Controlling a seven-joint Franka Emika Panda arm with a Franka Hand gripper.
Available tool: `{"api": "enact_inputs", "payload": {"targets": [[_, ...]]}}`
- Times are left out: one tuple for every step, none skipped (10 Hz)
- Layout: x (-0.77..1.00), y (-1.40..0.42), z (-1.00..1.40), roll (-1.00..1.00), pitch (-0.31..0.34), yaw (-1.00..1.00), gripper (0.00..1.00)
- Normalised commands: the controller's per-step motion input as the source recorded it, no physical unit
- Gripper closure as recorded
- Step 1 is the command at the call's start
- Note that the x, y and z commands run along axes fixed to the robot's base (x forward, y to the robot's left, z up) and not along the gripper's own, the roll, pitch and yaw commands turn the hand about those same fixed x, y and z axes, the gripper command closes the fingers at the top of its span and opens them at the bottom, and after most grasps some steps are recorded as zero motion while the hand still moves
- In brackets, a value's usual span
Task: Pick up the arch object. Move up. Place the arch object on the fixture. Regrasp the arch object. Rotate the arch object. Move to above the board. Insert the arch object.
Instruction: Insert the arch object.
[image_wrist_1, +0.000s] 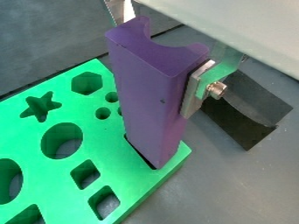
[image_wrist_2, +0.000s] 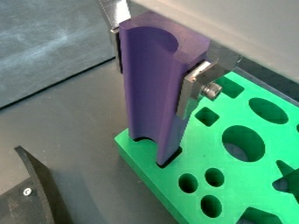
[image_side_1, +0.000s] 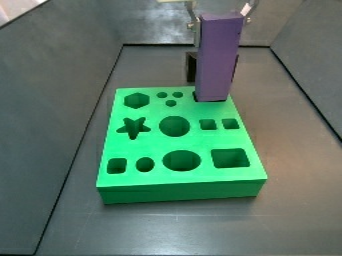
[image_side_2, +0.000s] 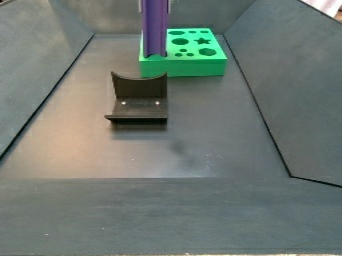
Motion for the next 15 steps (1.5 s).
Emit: {"api": "enact_inputs", "payload": {"targets": [[0.0,-0.08,-0.01,0.22,0.114,-0.02,1.0],[-0.07,-0.1,-0.04,0.27,0.154,-0.11,1.0],[-0.08,-0.07,-0.04,0.18,0.11,-0.17,1.0],[0.0,-0.03,-0.04,0.15,0.153,-0.21,1.0],[0.0,-0.05,-0.02,0.16,0.163,-0.29,1.0],[0.18,-0.17,-0.21,0.21,0.151,-0.31,1.0],[0.51,-0.29,-0.53,0.25,0.09,-0.27,1.0],[0.45,-0.27,-0.73,0.16,0.051,-0.44,1.0],[0.41,-0.18,-0.89,0.16,0.036,-0.37,1.0],[0.54,-0.11,-0.97,0.17,0.004,-0.38,1.0],[0.61,-0.05,-1.0,0.2,0.0,-0.51,1.0],[0.32,0.0,-0.91,0.19,0.0,-0.81,1.0],[0.55,0.09,-0.87,0.21,0.064,-0.67,1.0],[0.42,0.27,-0.67,0.05,0.0,-0.31,1.0],[0.18,0.07,-0.29,0.0,-0.044,-0.06,1.0]]}}
